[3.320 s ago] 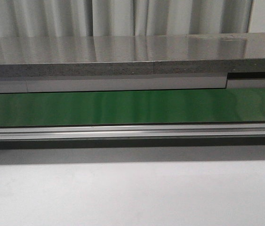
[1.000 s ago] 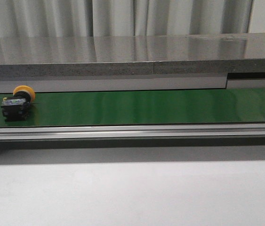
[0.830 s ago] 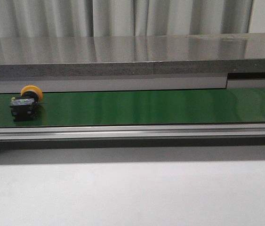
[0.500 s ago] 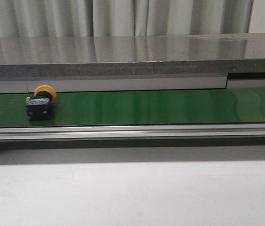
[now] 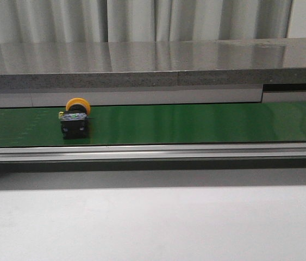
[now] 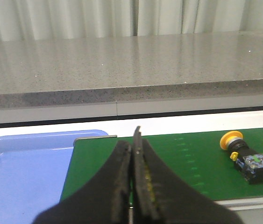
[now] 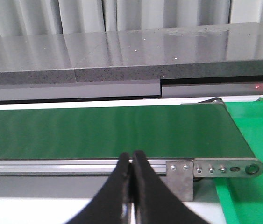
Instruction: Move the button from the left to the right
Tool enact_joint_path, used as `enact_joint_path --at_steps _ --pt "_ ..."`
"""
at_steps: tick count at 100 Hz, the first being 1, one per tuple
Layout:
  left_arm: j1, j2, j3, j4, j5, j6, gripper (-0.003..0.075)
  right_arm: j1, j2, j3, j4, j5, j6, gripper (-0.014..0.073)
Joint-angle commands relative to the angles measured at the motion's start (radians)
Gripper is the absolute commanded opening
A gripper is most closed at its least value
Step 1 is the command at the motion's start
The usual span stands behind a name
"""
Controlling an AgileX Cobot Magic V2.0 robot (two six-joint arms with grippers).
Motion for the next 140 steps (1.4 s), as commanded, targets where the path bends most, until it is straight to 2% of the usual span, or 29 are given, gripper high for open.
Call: enact_joint_path --at_steps 1,17,36,76,91,109,116,123,135,140 --pt "-0.005 0.004 -0.029 -0.010 -0.065 -0.002 -0.0020 0.001 -0.019 -0.034 0.070 -0.084 -0.005 -0.0067" --pt "-0.005 0.004 -0.029 -0.010 -0.065 -0.002 -0.0020 0.001 -0.012 -0.112 0.149 -0.052 -0.005 -0.0067" --pt "-0.005 0.004 -0.029 -0.010 -0.065 -0.002 -0.0020 0.001 0.090 -0.290 0.151 0.135 -0.005 -0.0067" --pt "-0.005 0.004 -0.029 -0.010 -0.065 -0.002 -0.0020 0.001 0.643 -0.747 0.151 0.596 -0.016 -0.0067" --pt "-0.005 0.004 -0.029 -0.010 -0.065 -0.002 -0.0020 0.001 0.810 -0.847 0.151 0.618 -0.071 -0.0067" --pt "-0.005 0.004 -0.029 -0.010 -0.065 -0.002 -0.0020 0.001 0.936 -0.882 0.151 0.596 -0.074 -0.0052" --pt "-0.005 0.004 -0.029 -0.010 -0.065 -0.002 -0.0020 0.001 0.969 -0.883 0.151 0.594 -0.074 0.0015" --pt "-0.005 0.004 -0.029 -0.010 -0.065 -0.002 -0.0020 0.001 0.992 -0.883 0.151 0.593 -0.074 0.0141" --pt "-0.005 0.004 -0.029 -0.010 -0.065 -0.002 -0.0020 0.001 1.010 -0.883 0.151 0.589 -0.074 0.0467" --pt "-0.005 0.004 -0.029 -0.010 -0.065 -0.002 -0.0020 0.001 1.011 -0.883 0.151 0.581 -0.074 0.0570"
